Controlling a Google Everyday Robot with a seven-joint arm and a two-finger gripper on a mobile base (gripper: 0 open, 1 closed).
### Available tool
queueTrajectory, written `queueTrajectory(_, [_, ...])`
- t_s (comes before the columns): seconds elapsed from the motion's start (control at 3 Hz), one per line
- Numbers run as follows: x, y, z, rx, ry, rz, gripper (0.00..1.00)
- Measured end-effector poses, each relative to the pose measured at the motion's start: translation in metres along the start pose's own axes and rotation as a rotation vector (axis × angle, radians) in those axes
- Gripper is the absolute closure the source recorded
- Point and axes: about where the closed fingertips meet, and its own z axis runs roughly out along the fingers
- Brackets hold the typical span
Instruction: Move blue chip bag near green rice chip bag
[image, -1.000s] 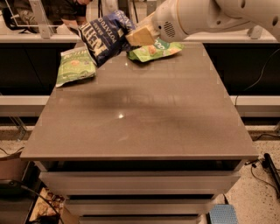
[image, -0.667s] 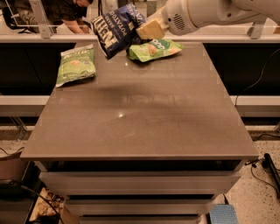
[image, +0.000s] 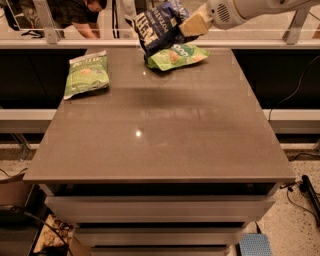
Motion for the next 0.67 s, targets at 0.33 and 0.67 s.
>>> queueTrajectory(0.33, [0.026, -0.022, 0.003, 0.029, 0.055, 0.041, 1.00])
queueTrajectory(0.67, [0.055, -0.036, 0.009, 0.044, 0.103, 0.081, 1.00])
